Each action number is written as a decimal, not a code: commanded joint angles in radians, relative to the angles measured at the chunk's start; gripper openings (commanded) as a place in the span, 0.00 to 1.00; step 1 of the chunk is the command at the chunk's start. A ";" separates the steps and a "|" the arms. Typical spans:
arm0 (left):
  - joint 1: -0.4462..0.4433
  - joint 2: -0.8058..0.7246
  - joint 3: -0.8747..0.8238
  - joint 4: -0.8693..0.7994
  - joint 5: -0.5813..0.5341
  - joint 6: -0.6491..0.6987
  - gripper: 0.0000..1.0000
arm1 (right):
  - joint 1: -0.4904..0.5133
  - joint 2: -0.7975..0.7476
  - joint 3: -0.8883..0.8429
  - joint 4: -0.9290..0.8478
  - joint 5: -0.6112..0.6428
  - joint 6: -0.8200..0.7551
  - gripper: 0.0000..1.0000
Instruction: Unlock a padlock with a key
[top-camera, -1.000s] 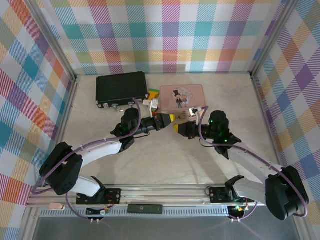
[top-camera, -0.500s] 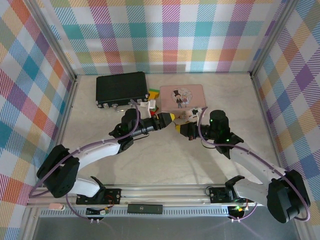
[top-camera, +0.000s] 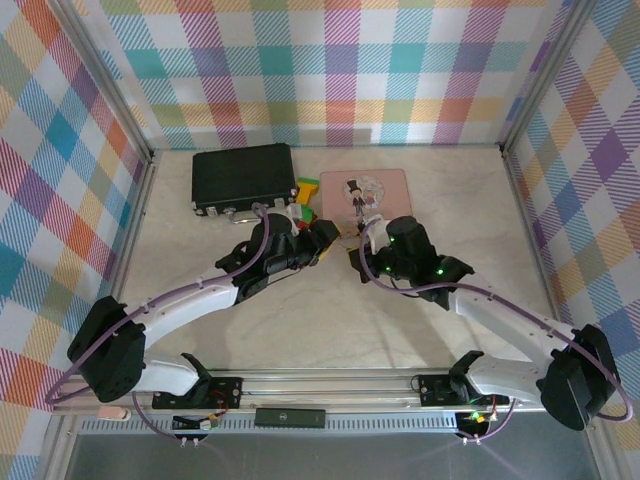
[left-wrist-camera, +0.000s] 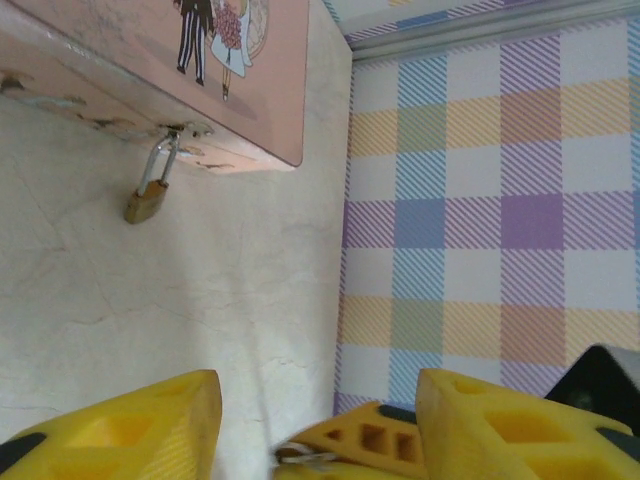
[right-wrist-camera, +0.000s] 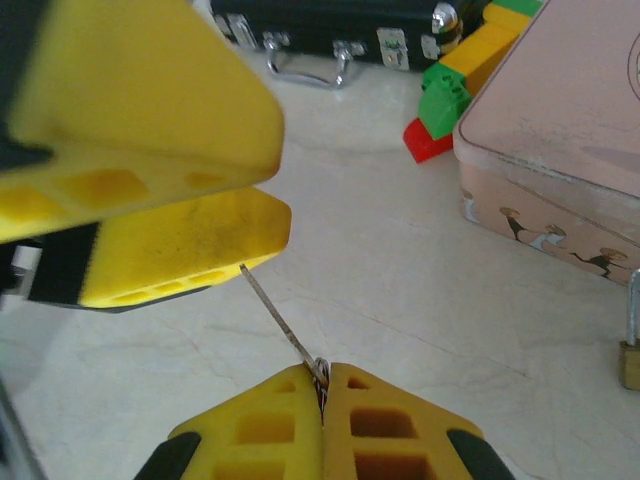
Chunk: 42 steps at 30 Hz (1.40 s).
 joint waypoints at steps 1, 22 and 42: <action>-0.014 0.029 0.040 -0.011 -0.028 -0.103 0.52 | 0.033 0.024 0.043 -0.030 0.116 -0.074 0.00; -0.045 0.093 0.063 0.019 -0.053 -0.199 0.33 | 0.092 -0.001 -0.015 0.081 0.222 -0.108 0.00; -0.046 0.110 0.073 -0.007 -0.085 -0.187 0.01 | 0.104 -0.010 -0.008 0.036 0.231 -0.134 0.00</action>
